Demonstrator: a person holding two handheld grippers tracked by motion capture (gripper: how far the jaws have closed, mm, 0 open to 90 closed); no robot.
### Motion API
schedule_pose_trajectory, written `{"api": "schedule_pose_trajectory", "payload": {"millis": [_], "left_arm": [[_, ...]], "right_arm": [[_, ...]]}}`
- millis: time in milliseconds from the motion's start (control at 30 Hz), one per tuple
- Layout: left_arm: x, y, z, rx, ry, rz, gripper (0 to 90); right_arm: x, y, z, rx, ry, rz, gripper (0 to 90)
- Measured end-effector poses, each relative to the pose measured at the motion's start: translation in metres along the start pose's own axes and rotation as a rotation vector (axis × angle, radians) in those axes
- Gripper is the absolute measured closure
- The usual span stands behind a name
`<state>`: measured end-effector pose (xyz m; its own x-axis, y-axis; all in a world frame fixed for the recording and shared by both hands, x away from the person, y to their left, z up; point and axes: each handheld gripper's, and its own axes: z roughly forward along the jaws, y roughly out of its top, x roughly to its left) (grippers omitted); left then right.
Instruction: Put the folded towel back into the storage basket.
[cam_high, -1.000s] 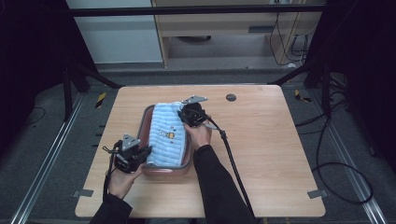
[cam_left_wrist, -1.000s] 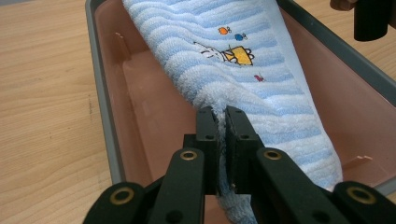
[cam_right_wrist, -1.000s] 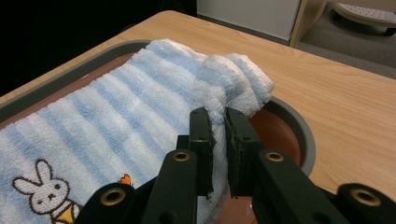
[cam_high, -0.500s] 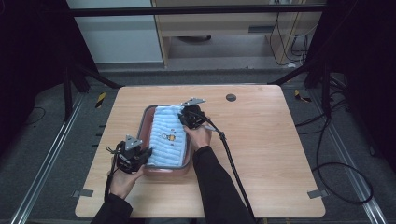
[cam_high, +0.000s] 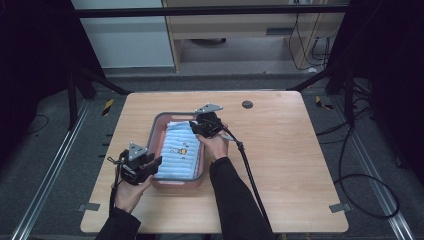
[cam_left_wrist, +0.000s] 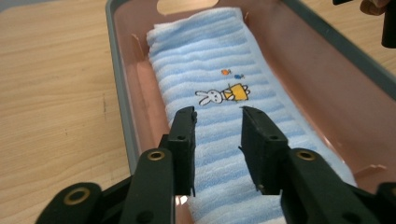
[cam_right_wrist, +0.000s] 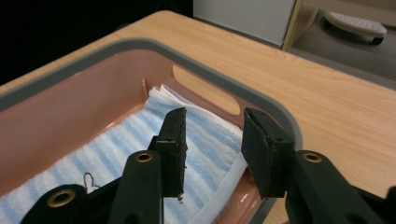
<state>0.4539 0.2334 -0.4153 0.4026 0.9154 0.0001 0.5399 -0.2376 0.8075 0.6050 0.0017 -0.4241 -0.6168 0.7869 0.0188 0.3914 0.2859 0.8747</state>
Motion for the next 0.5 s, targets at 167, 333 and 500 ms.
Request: {"api": "schedule_pose_trajectory", "payload": {"millis": [167, 333, 500], "left_arm": [[0.0, 0.006, -0.012, -0.066, -0.002, 0.002, 54.8], [0.006, 0.007, -0.018, -0.097, -0.012, -0.016, 46.0], [0.014, 0.006, -0.022, -0.113, -0.021, -0.033, 39.7]], "right_arm": [[-0.005, 0.007, -0.019, -0.056, 0.016, 0.035, 49.1], [-0.011, 0.011, -0.041, -0.086, 0.017, 0.047, 38.7], [-0.023, 0.008, -0.063, -0.102, 0.005, 0.073, 31.3]]}}
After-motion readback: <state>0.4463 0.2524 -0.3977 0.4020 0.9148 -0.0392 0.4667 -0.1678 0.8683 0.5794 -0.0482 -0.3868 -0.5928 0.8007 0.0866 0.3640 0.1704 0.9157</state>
